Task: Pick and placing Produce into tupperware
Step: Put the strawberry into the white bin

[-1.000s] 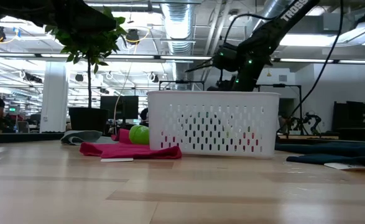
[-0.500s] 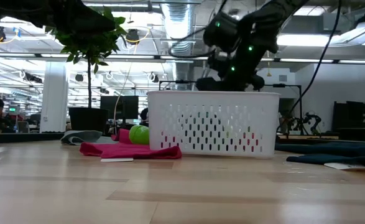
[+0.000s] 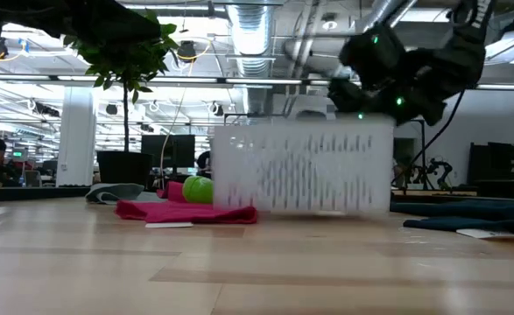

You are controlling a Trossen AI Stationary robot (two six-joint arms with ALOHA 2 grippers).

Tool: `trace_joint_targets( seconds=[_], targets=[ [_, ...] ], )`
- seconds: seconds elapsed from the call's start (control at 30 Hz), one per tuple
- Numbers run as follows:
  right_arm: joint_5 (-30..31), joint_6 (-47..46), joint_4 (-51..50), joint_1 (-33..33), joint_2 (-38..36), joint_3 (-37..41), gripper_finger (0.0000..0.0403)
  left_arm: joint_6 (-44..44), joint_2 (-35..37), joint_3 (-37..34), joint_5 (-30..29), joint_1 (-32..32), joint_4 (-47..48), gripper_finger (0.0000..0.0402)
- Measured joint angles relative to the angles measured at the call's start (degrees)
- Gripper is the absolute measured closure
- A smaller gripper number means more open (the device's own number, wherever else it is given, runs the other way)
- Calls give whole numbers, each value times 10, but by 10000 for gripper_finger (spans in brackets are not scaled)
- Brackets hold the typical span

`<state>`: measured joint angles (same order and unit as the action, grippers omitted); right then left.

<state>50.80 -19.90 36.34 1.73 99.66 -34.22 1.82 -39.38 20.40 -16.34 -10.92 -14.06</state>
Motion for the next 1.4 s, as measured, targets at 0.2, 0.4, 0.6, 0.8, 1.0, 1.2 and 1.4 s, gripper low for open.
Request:
trace_joint_targets(
  seconds=[0.2, 0.4, 0.6, 0.8, 1.0, 1.2, 1.4],
  targets=[
    [11, -101, -33, 16, -11, 14, 266, 6, 0, 0, 0, 0, -3, 395],
    [4, -29, 54, -14, -33, 15, 265, 6, 0, 0, 0, 0, -2, 395],
    [18, -25, -31, -15, -85, 16, 266, 4, 0, 0, 0, 0, 6, 395],
    [15, -92, -103, 5, -95, 16, 262, 0, 0, 0, 0, 0, 9, 395],
    [-81, -150, -93, 70, -72, 17, 268, -9, 0, 0, 0, 0, 9, 395],
    [-227, -161, -38, 128, -56, 16, 275, -8, 0, 0, 9, 0, 12, 395],
    [-277, -167, -8, 172, -56, 16, 275, -8, 0, 0, 10, 0, 15, 395]
  ],
)
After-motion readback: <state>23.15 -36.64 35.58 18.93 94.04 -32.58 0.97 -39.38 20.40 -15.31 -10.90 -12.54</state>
